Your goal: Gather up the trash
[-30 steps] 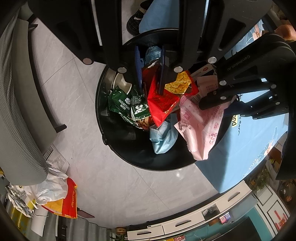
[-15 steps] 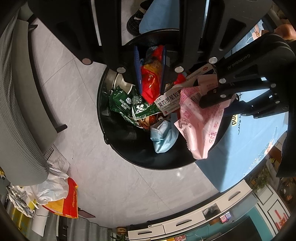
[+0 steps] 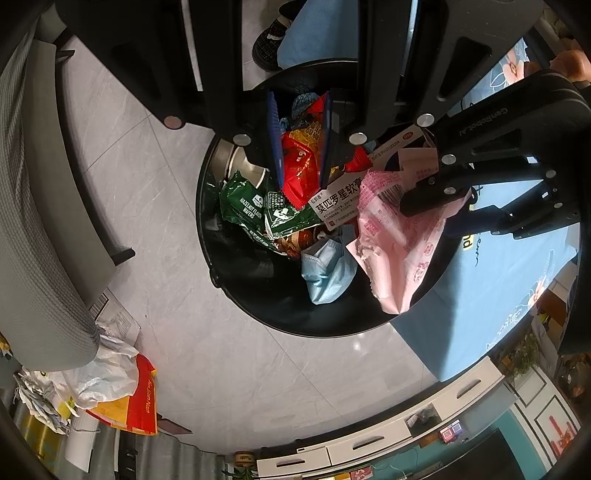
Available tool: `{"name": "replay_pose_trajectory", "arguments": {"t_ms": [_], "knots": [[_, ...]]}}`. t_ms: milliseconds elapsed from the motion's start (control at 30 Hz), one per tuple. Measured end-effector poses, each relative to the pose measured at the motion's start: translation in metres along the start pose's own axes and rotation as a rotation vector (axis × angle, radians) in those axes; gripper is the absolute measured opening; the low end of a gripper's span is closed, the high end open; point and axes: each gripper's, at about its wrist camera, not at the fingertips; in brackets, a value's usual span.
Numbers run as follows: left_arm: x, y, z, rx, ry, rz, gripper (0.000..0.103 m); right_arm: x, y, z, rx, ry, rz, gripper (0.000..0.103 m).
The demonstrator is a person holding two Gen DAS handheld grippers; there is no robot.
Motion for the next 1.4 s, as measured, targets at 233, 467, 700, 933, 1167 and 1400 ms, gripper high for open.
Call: {"name": "replay_pose_trajectory", "arguments": {"t_ms": [233, 467, 700, 933, 1167, 1400], "knots": [[0.000, 0.004, 0.000, -0.013, -0.009, 0.012, 0.059, -0.001, 0.003, 0.000, -0.004, -0.007, 0.000, 0.021], [0.000, 0.007, 0.001, -0.025, -0.008, 0.012, 0.062, 0.001, 0.005, 0.000, -0.010, -0.007, -0.006, 0.023], [0.002, 0.013, 0.000, -0.038, -0.004, 0.009, 0.068, 0.002, 0.009, 0.000, -0.014, -0.007, -0.013, 0.024], [0.007, 0.022, -0.003, -0.053, 0.003, 0.014, 0.074, 0.006, 0.019, -0.002, -0.033, -0.009, -0.016, 0.034], [0.010, 0.033, -0.007, -0.066, 0.000, 0.010, 0.086, 0.011, 0.027, -0.005, -0.044, -0.009, -0.024, 0.040], [0.015, 0.042, -0.011, -0.076, 0.007, 0.009, 0.091, 0.012, 0.034, -0.008, -0.052, -0.017, -0.037, 0.045]]}}
Point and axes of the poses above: each gripper's, at about its wrist camera, not at the fingertips, and y roughly against the way its jaws point, x to its left, z to its top, and after that the axes turned 5 degrees about y, right-handed
